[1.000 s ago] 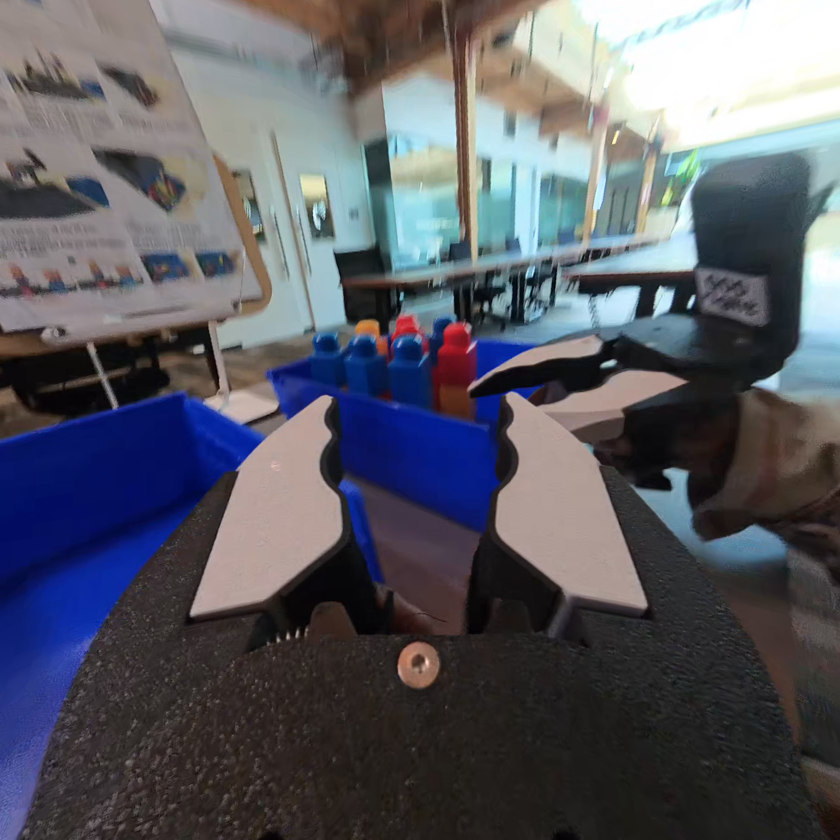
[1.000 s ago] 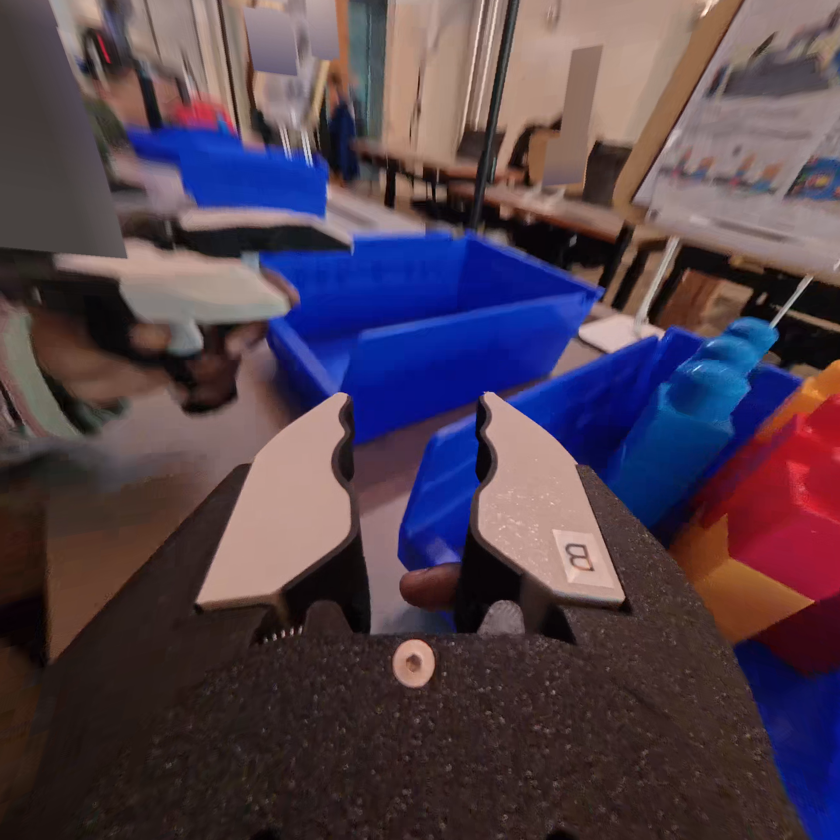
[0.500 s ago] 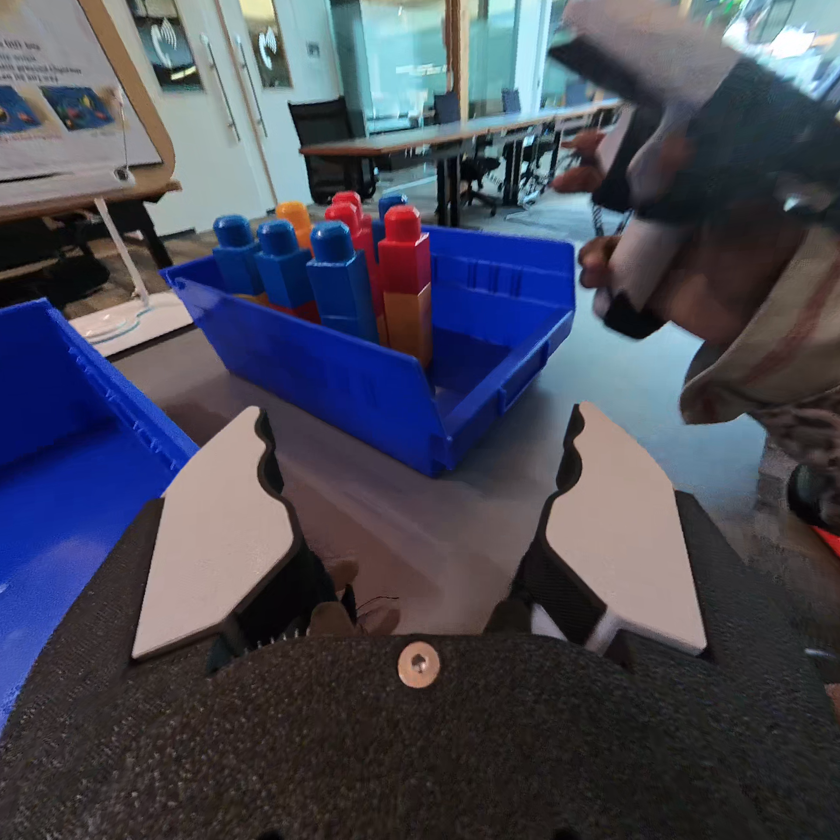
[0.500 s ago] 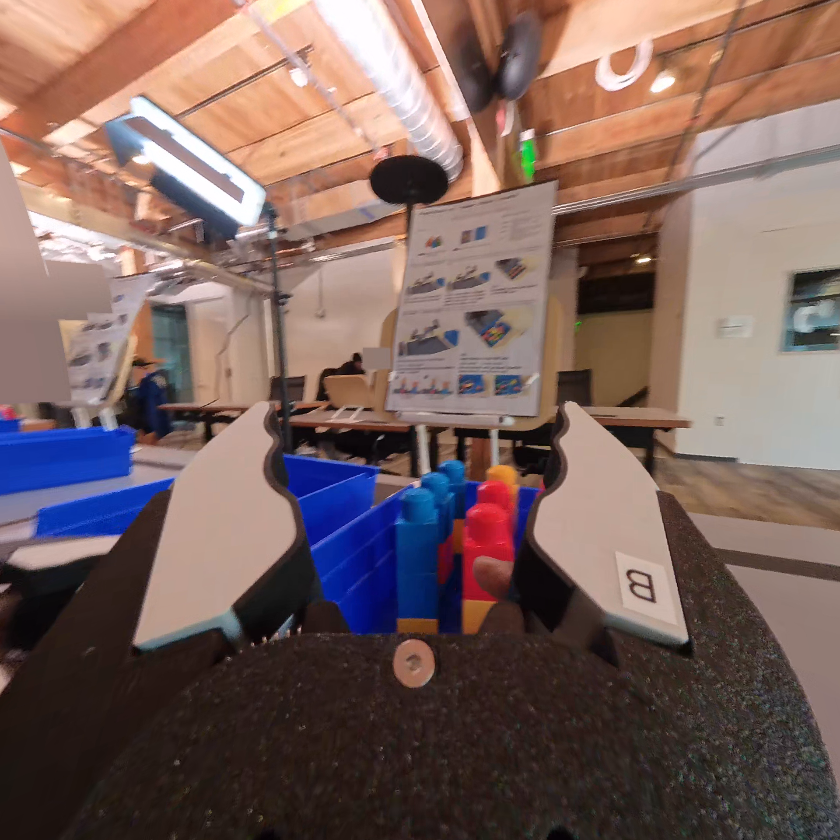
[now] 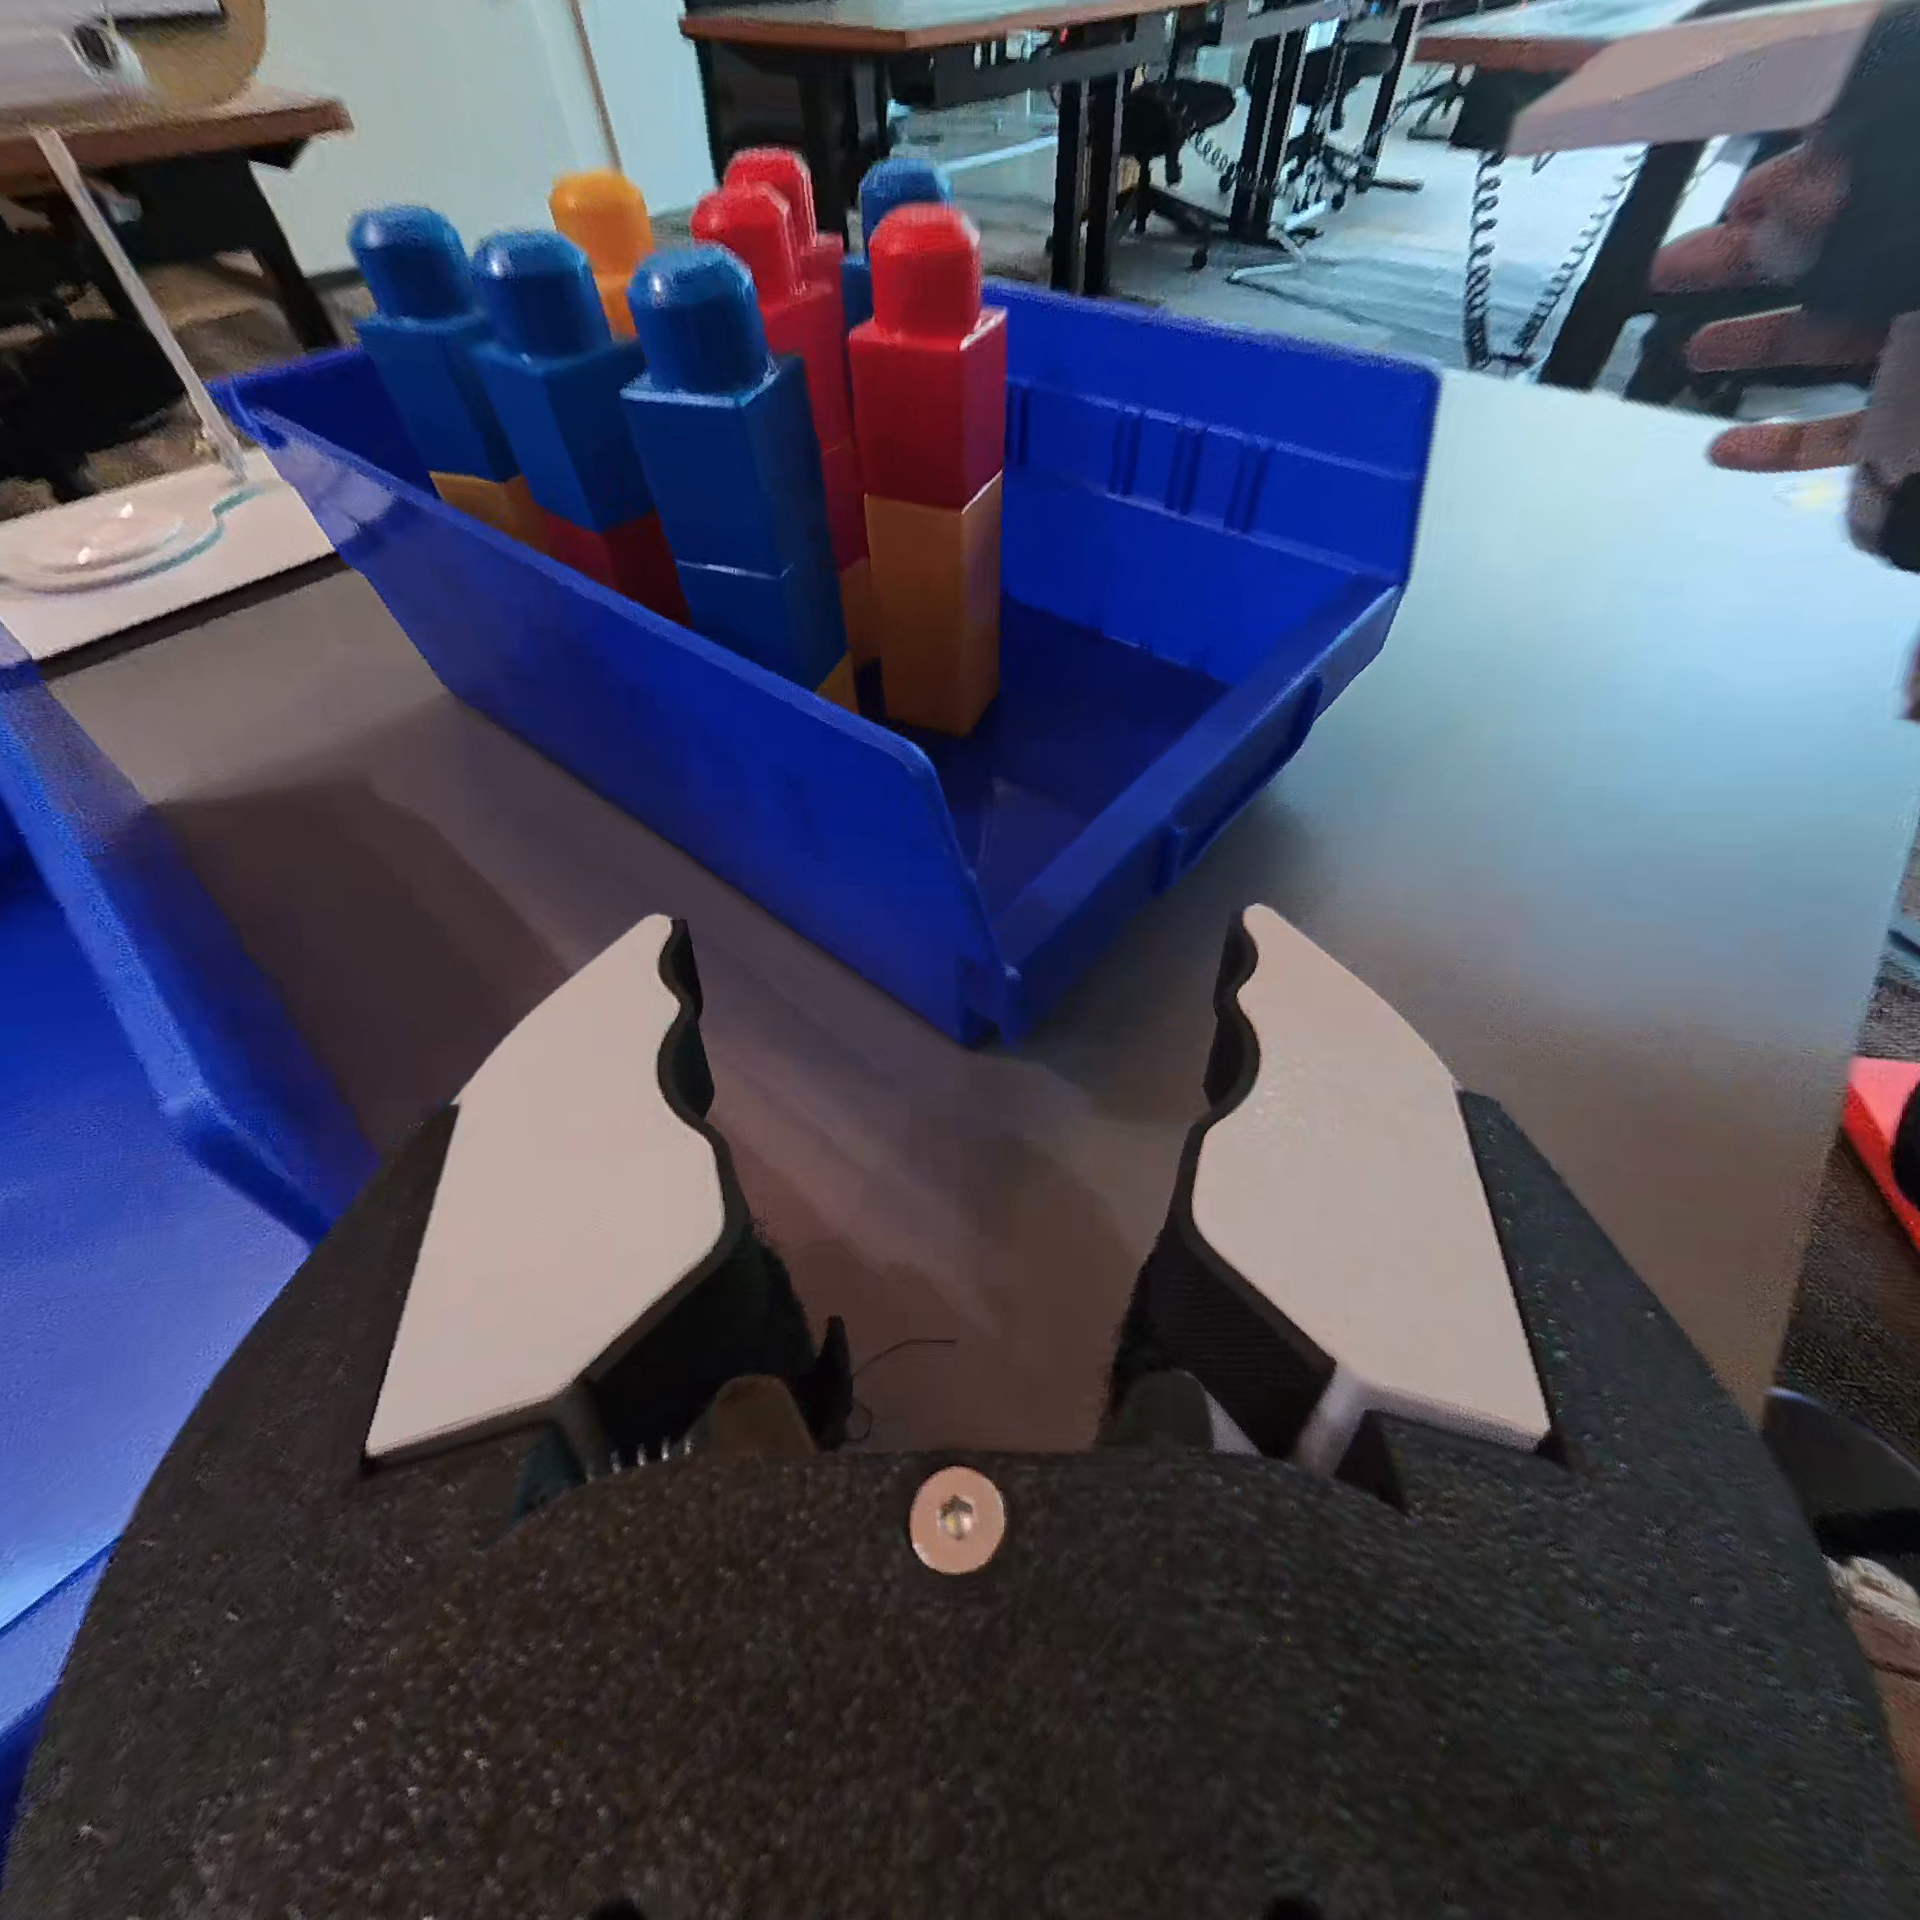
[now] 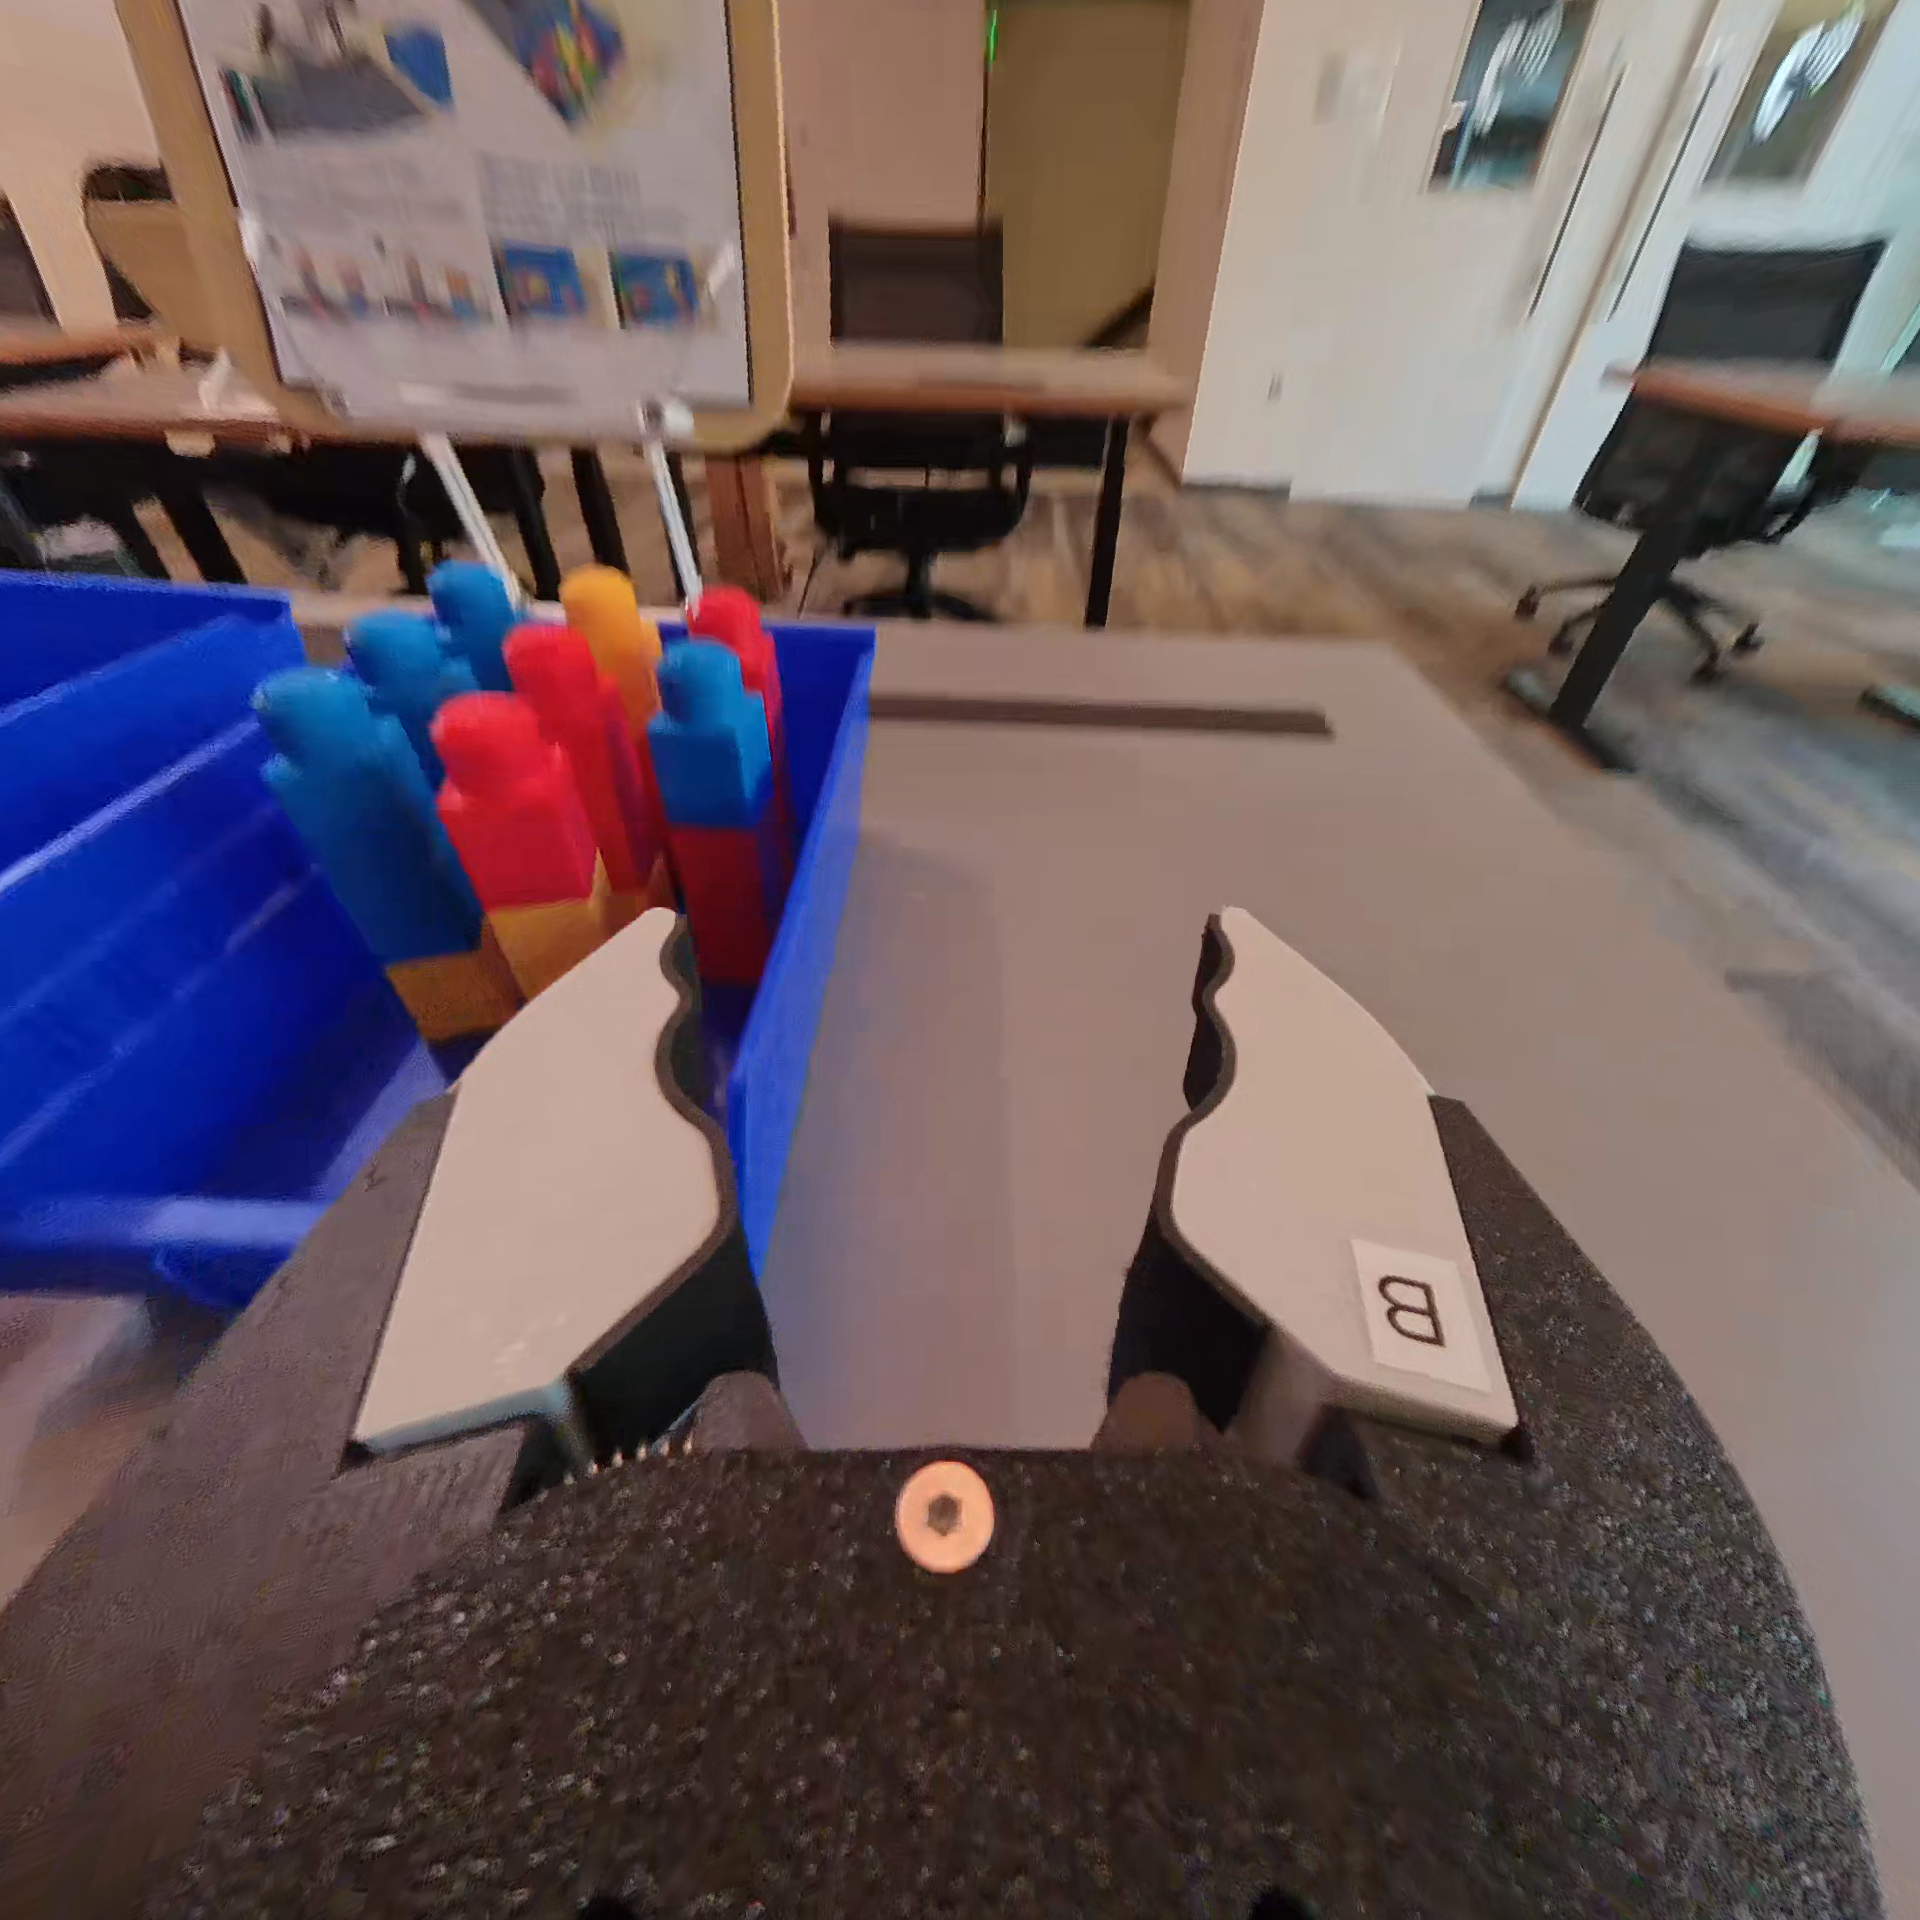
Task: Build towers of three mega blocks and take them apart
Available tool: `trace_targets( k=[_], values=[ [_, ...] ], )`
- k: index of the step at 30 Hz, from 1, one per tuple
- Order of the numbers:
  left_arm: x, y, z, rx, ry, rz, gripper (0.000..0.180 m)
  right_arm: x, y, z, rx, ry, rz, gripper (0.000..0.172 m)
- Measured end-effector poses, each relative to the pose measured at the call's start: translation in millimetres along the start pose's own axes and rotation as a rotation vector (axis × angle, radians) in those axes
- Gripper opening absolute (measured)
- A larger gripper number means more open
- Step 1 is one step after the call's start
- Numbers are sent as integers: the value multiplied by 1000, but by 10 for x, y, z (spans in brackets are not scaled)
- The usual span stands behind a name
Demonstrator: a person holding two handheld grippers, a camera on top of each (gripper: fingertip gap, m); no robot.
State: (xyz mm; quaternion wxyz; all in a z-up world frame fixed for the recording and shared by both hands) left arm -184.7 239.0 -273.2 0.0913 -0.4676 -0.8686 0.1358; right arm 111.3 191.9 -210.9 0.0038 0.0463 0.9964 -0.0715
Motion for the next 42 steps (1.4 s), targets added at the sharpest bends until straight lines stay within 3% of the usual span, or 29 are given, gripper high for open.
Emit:
trace_targets(
  k=[5,11,16,20,23,28,34,42],
  values=[
    [68,210,34,28,-62,-44,95,-7,65,224,141,6,-45,87],
    [116,455,-41,28,-55,-74,79,154,291,478,324,-86,-63,86],
    [151,597,-56,58,-25,-113,64,223,480,557,362,-31,-122,64],
    [172,598,-65,41,-23,-136,48,372,582,552,365,-44,-171,9],
    [194,589,-70,28,17,-186,40,438,597,550,358,-201,-78,6],
    [249,536,-95,-28,68,-225,29,527,494,536,284,-299,-32,7],
    [201,350,-350,-129,157,-254,25,587,252,290,176,-326,27,7],
    [331,-369,-1009,-173,205,-323,23,1027,-8,-563,108,-358,0,7]
  ],
)
Point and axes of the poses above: each gripper's, where its closed fingertips meet, y out along the fingers, z out of its underside, x = y × z across the jaws, the point moved 7 cm from there along -y, back along the fingers
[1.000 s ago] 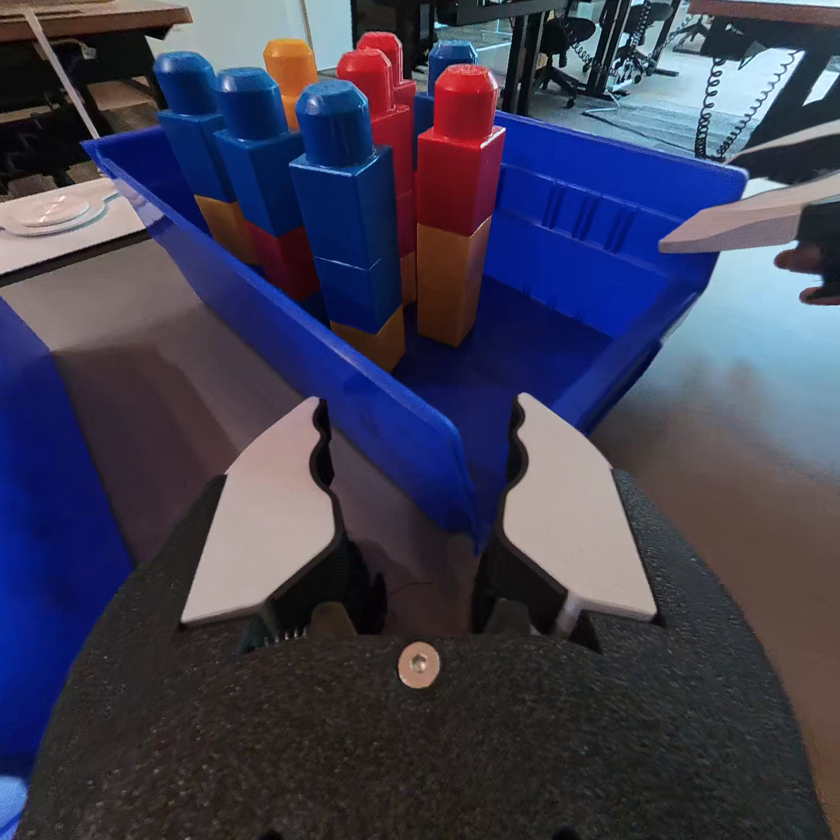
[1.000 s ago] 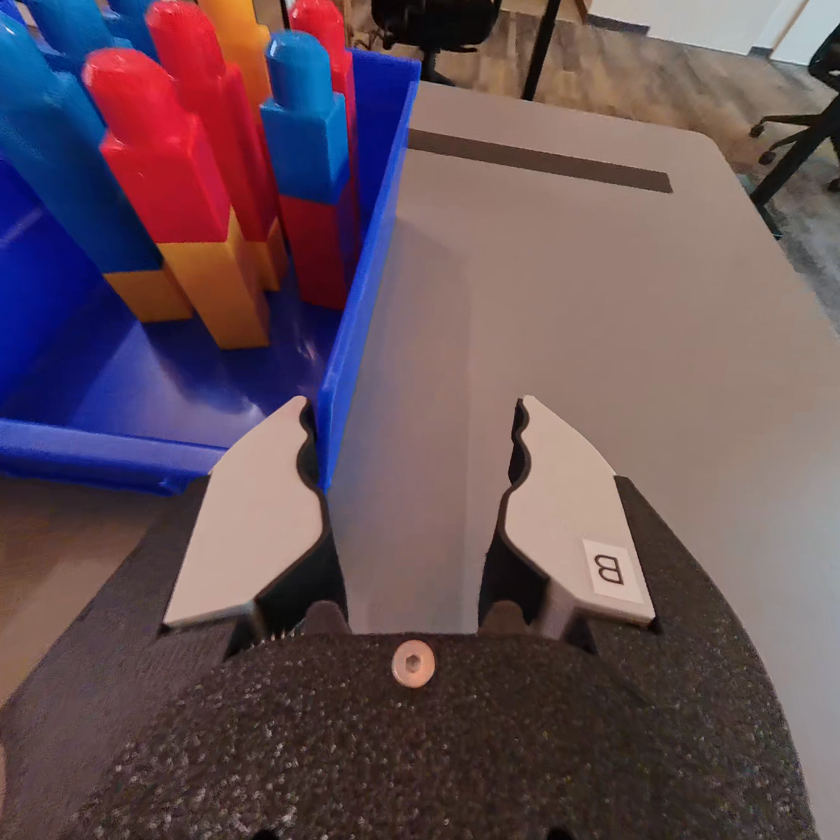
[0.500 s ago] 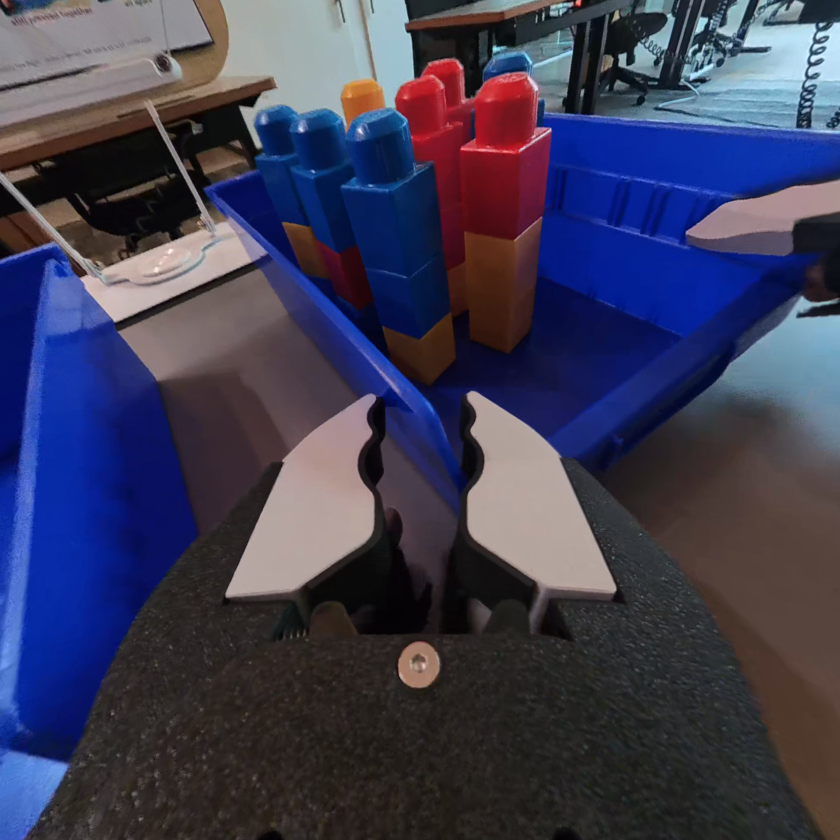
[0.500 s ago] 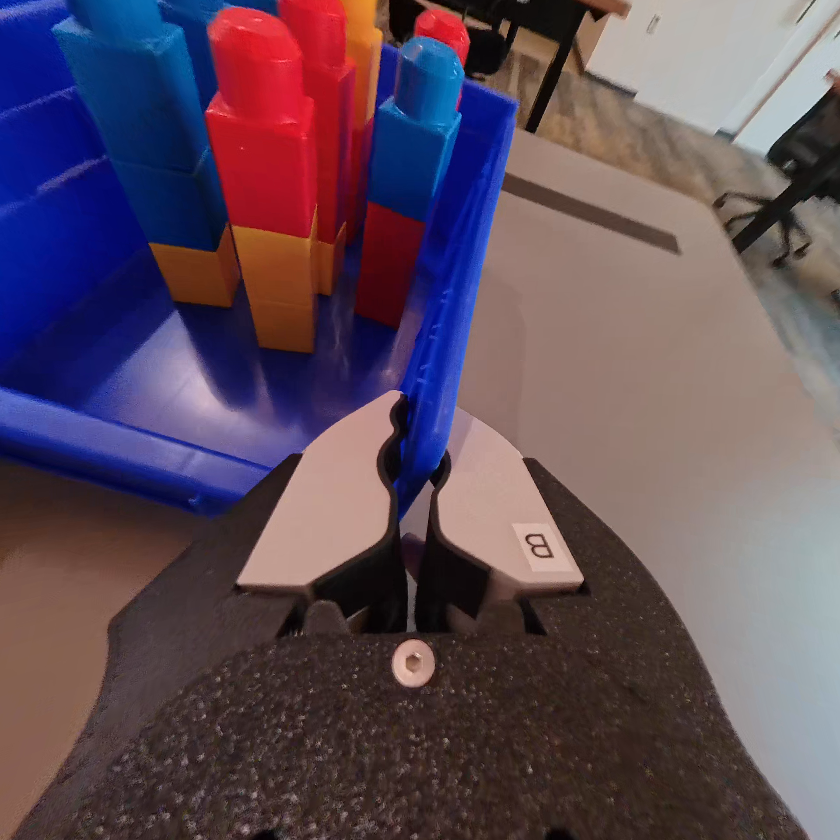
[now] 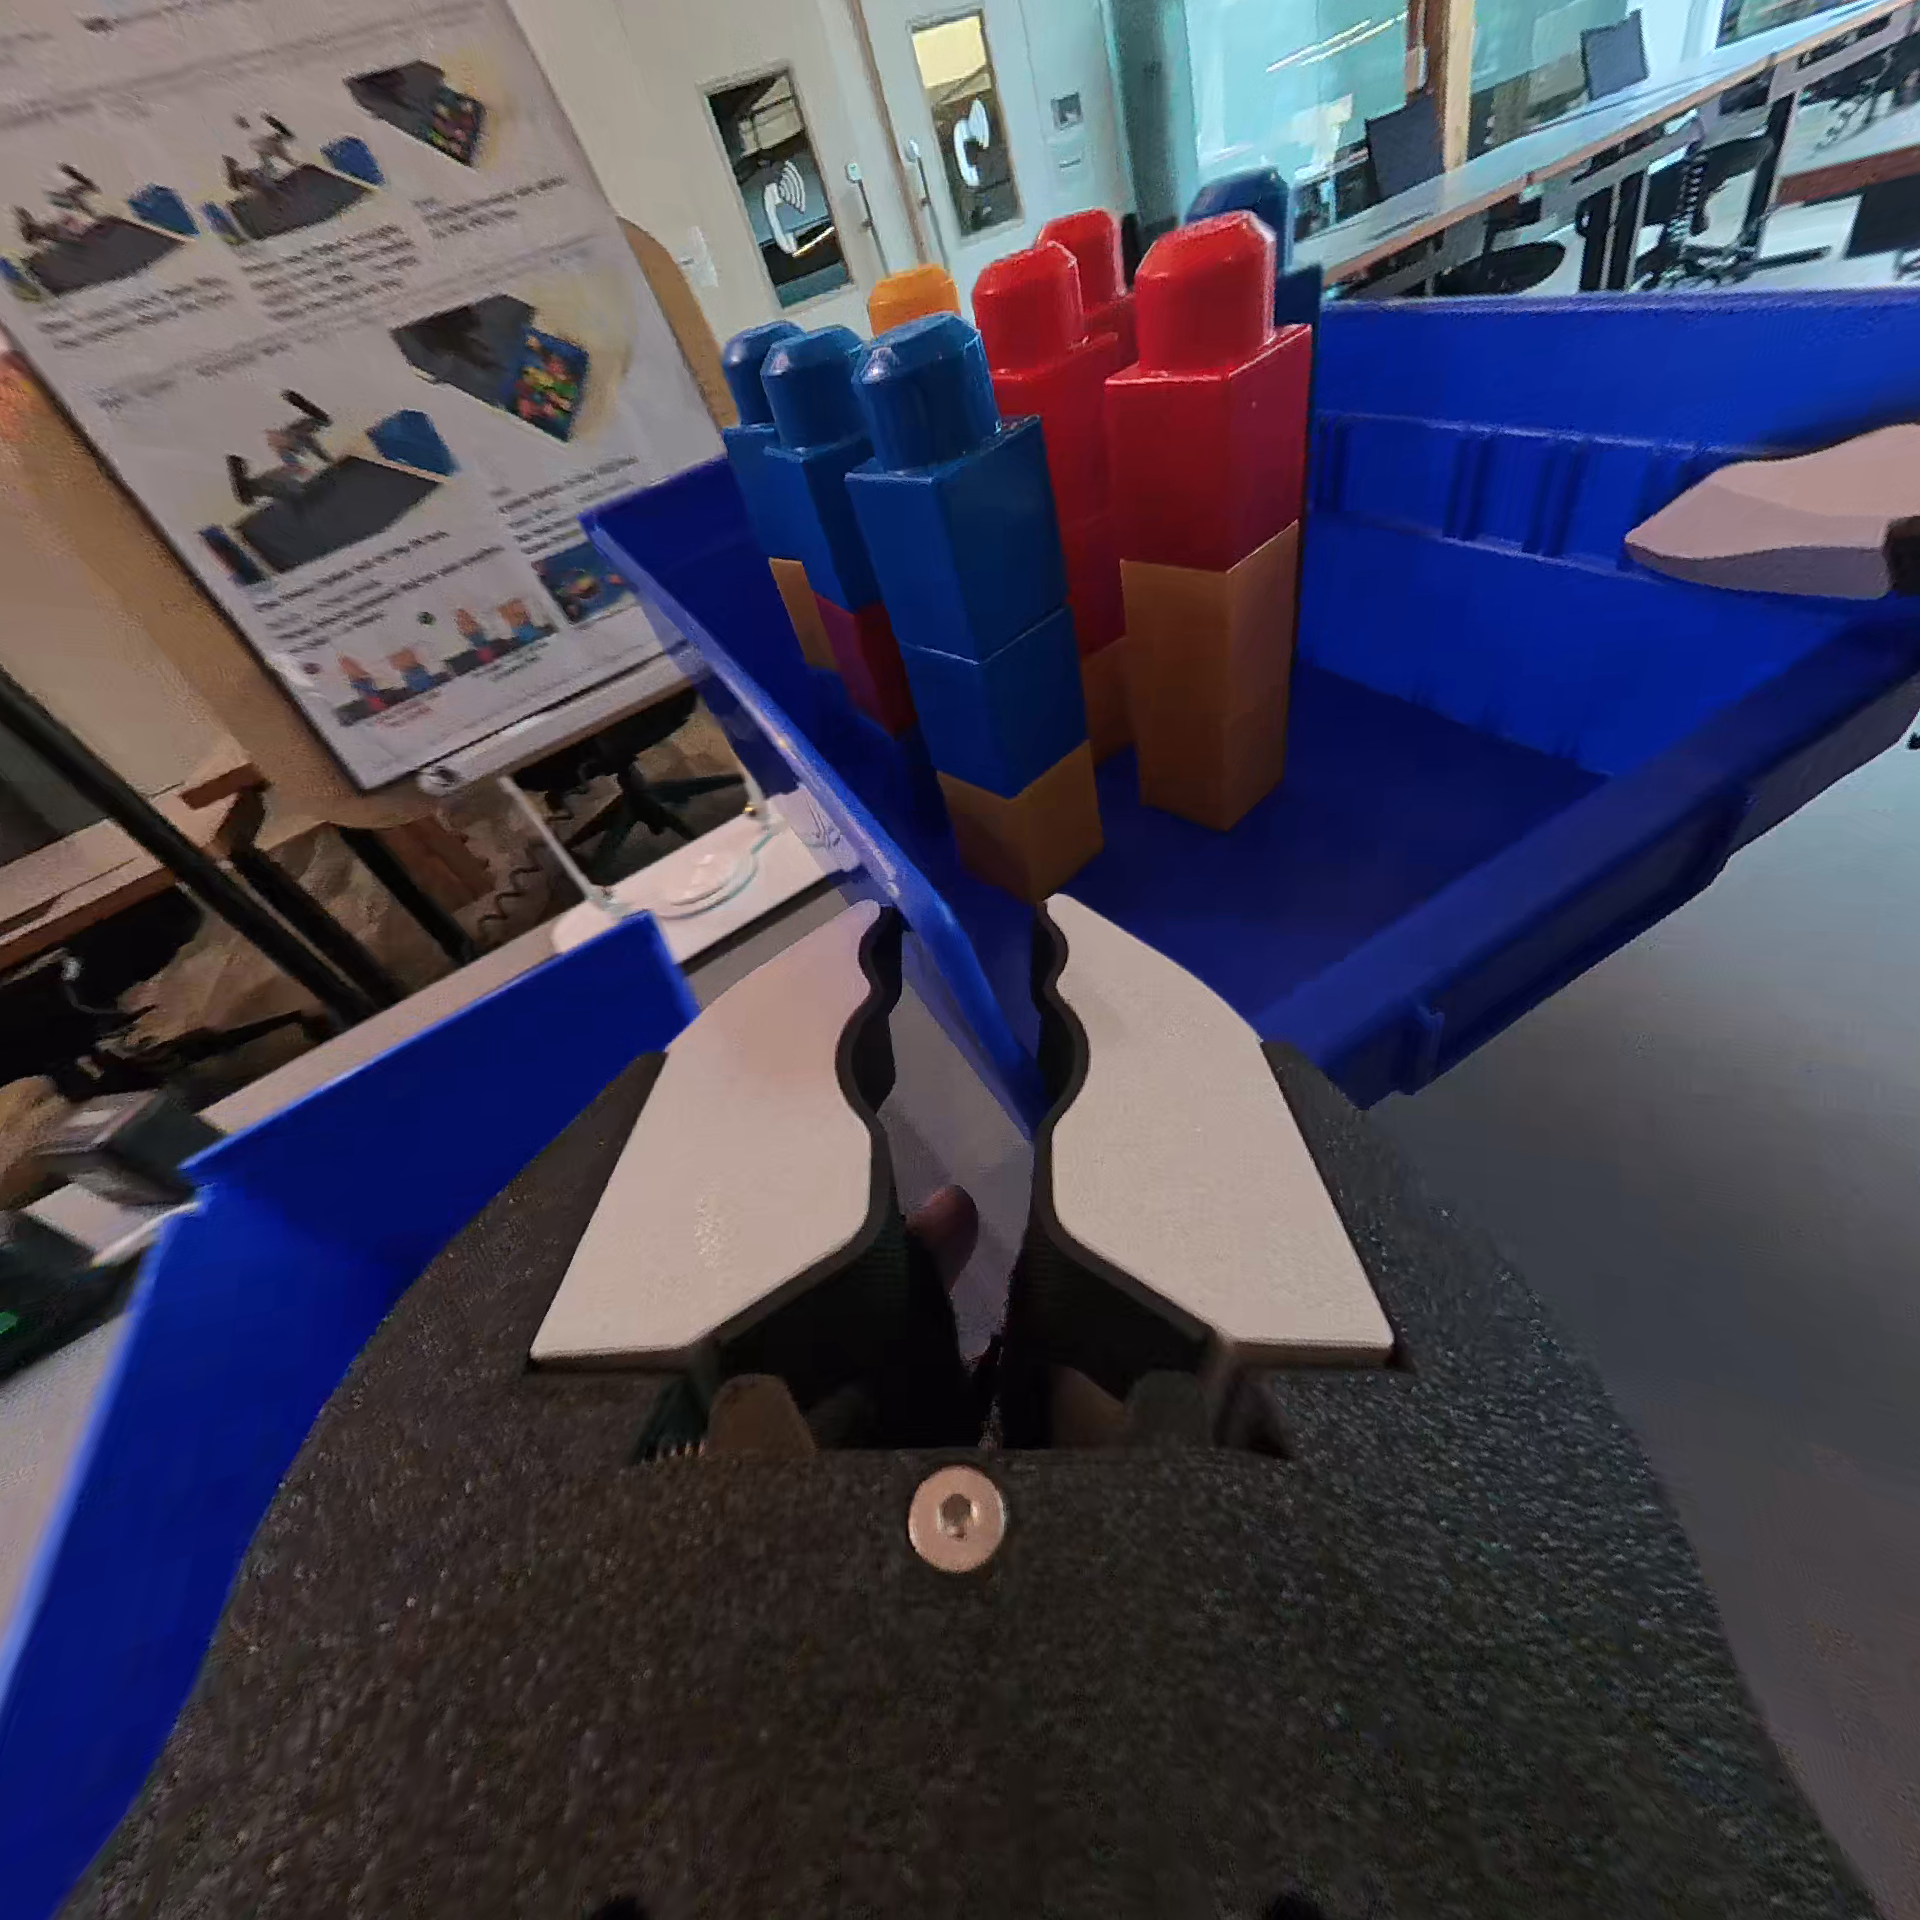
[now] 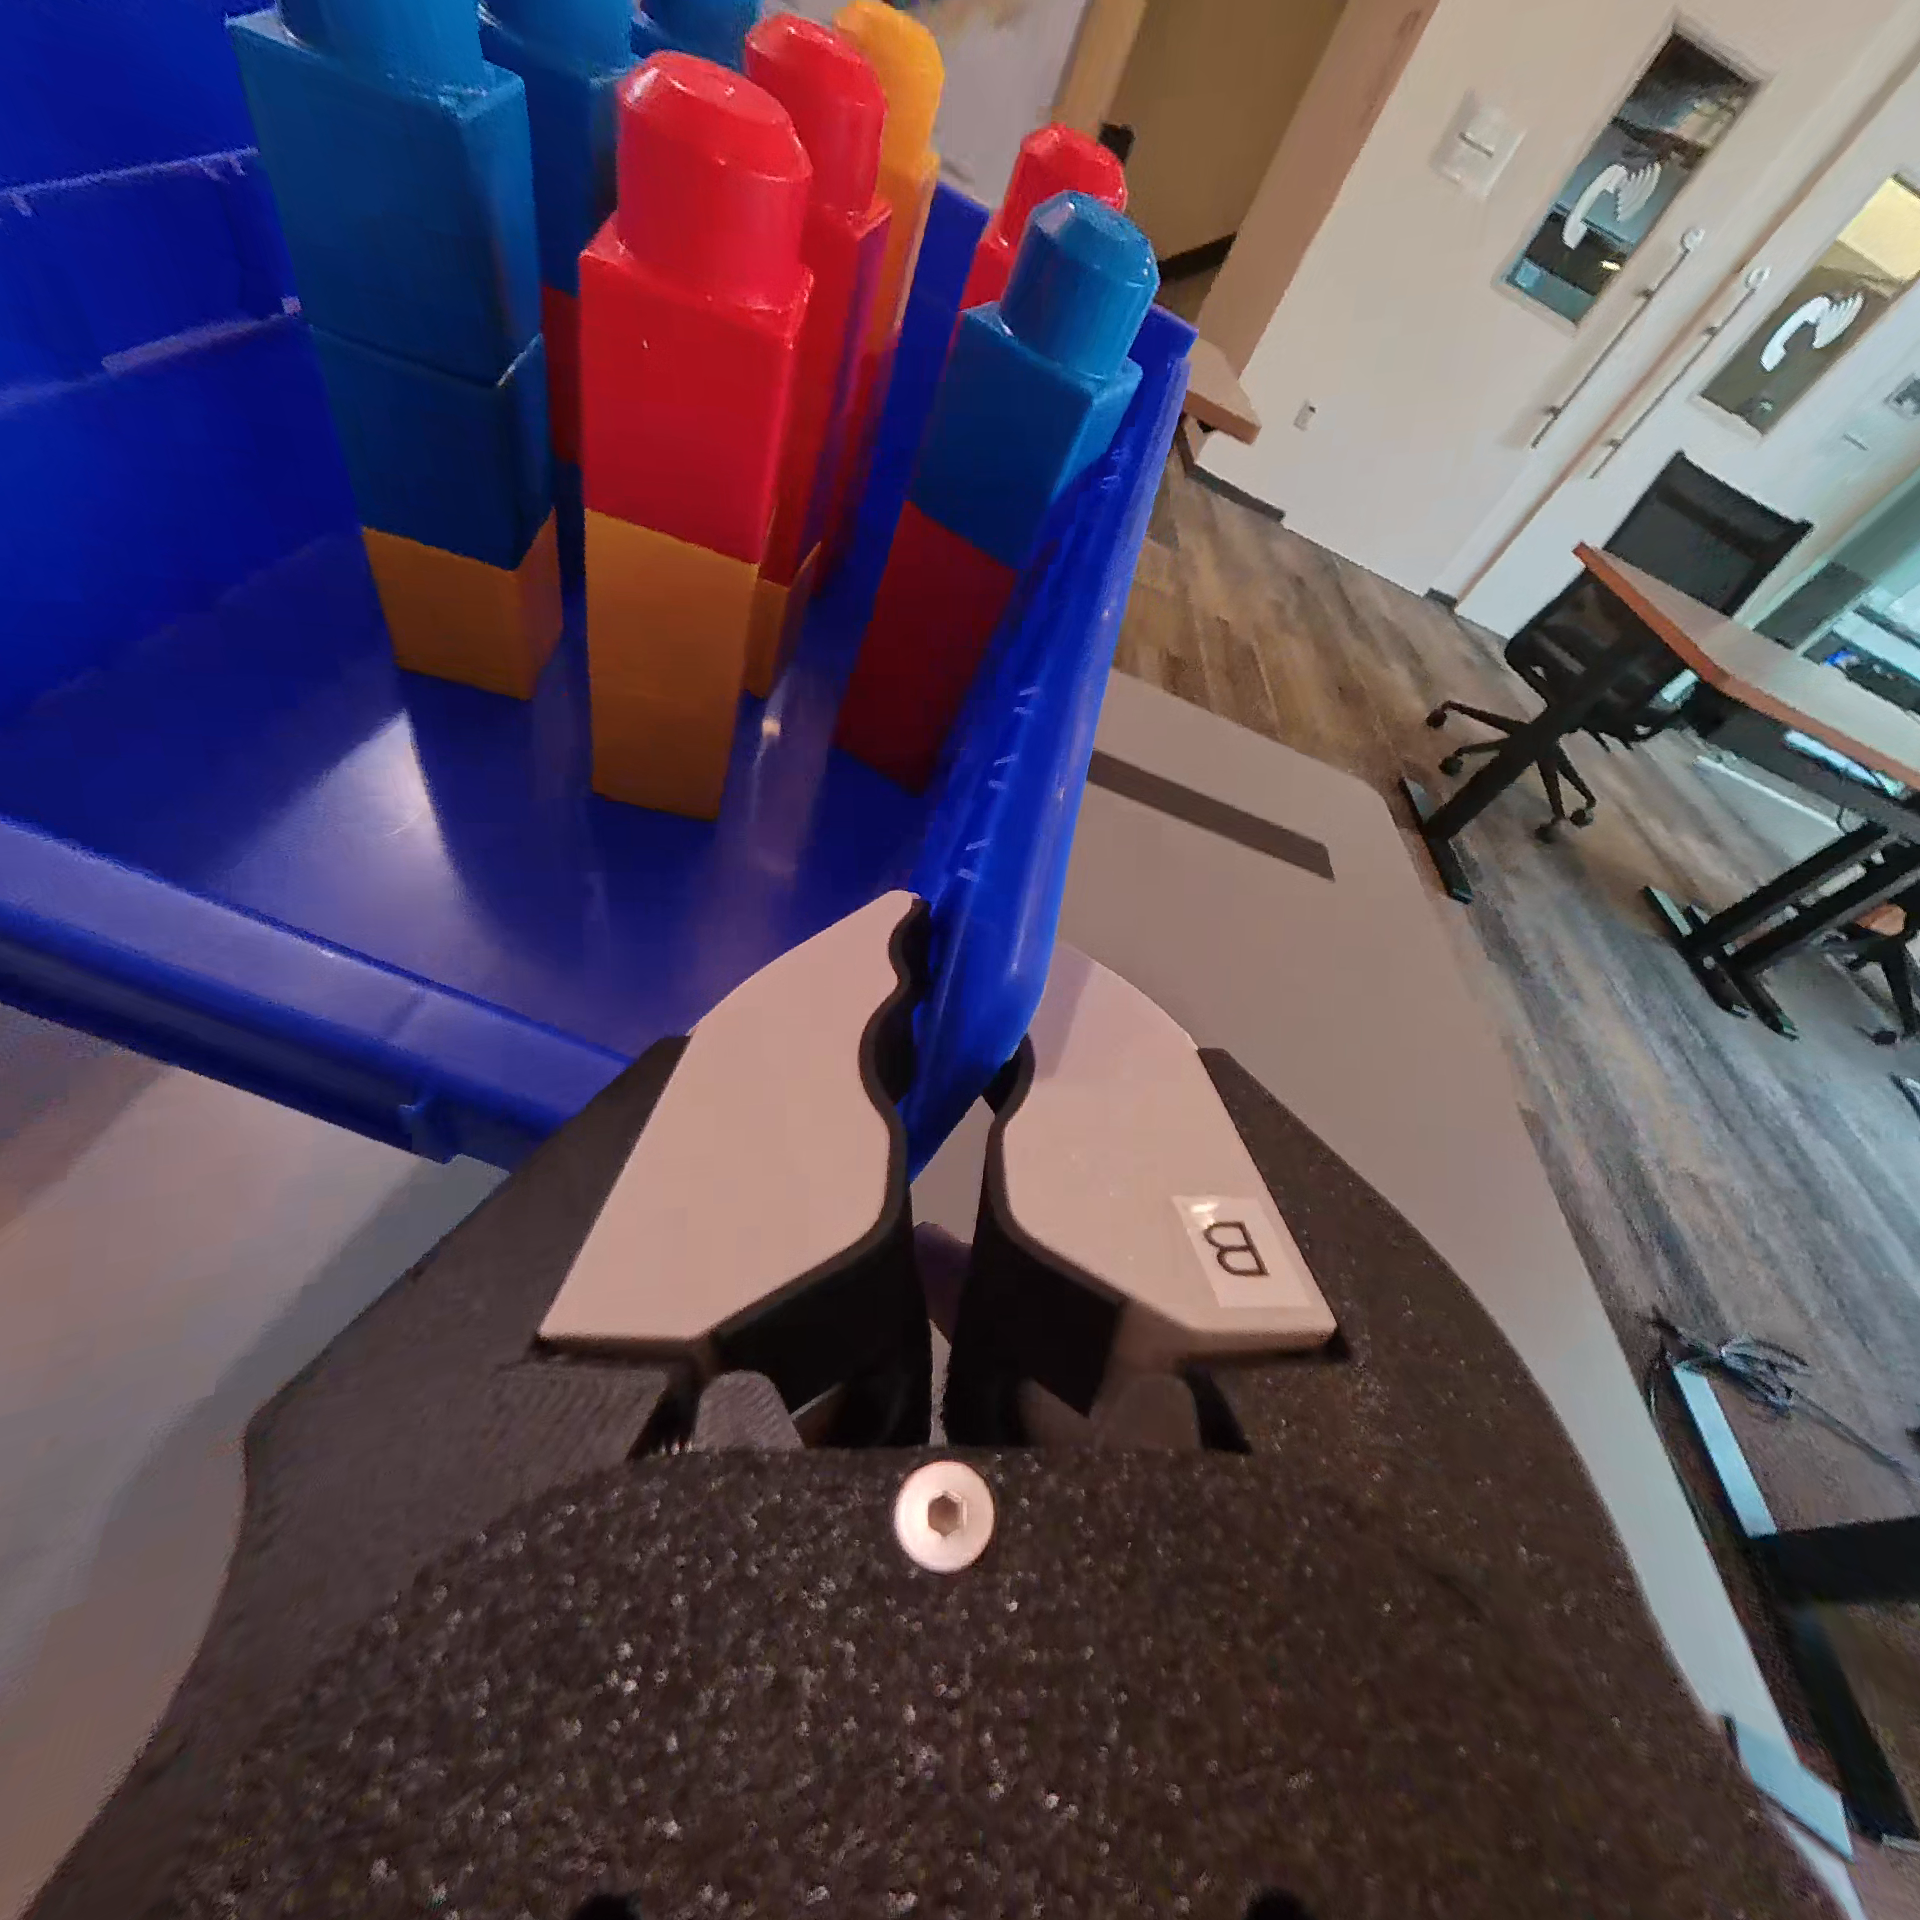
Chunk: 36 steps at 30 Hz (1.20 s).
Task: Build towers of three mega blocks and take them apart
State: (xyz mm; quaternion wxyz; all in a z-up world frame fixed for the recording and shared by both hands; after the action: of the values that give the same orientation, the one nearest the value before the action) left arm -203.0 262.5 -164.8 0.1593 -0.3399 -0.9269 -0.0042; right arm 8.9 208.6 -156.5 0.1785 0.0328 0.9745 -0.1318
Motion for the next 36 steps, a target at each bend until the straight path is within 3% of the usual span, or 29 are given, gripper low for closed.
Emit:
trace_targets(
  k=[7,18,26,31,36],
  values=[
    [722,-692,-88,52,54,-169,23,700,90,-729,-102,-10,-175,6],
    [1843,-2248,467,199,51,-590,24,2721,394,-1492,-291,-28,-585,6],
    [2158,-3058,1145,358,11,-766,23,3981,471,-1358,-287,-34,-792,6],
    [2155,-3242,1615,427,-58,-768,23,4390,506,-1054,-217,-67,-831,6],
    [2137,-3263,1892,456,-92,-749,24,4538,568,-850,-160,-94,-837,8]
  ],
)
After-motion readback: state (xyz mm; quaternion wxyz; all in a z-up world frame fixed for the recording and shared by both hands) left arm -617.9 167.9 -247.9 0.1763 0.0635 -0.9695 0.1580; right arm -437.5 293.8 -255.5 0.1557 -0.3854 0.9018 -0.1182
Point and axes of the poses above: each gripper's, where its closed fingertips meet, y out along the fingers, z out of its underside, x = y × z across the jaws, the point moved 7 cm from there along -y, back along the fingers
